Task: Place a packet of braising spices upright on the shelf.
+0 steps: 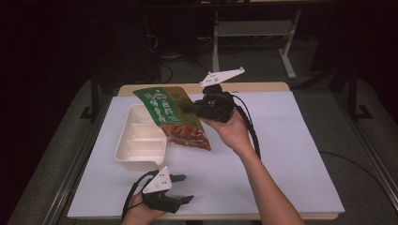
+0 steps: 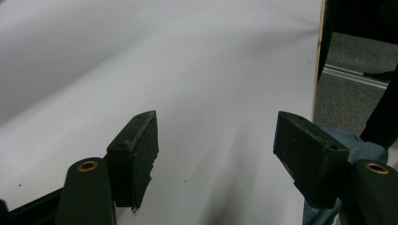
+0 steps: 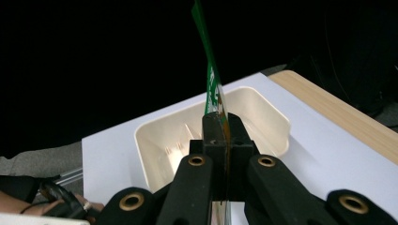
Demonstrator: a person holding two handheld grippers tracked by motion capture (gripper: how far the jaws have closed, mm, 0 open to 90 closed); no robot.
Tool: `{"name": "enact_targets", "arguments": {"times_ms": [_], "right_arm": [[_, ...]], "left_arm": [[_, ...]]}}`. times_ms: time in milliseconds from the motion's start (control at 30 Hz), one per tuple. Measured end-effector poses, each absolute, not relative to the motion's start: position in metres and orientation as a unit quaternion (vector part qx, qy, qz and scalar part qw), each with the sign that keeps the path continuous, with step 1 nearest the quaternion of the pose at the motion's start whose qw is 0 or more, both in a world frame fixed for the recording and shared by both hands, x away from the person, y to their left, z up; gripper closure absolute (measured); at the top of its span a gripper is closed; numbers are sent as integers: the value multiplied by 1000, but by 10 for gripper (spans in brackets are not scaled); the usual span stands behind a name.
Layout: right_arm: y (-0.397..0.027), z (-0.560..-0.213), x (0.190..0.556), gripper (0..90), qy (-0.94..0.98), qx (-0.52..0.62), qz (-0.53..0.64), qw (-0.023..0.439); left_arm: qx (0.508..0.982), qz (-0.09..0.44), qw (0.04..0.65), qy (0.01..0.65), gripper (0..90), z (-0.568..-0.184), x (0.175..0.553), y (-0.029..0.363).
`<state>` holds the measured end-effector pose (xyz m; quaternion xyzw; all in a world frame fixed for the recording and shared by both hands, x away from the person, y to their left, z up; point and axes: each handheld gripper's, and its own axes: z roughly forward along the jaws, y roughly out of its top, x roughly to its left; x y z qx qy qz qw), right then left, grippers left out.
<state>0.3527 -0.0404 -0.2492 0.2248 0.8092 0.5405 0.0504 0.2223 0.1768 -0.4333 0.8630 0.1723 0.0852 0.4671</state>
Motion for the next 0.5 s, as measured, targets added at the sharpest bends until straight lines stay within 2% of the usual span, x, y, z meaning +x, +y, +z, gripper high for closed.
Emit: {"name": "enact_targets", "arguments": {"times_ms": [500], "right_arm": [[3,-242,357,895,807,198,555,37]], "left_arm": [[865,86,465,165,299,-434,220,175]]}}
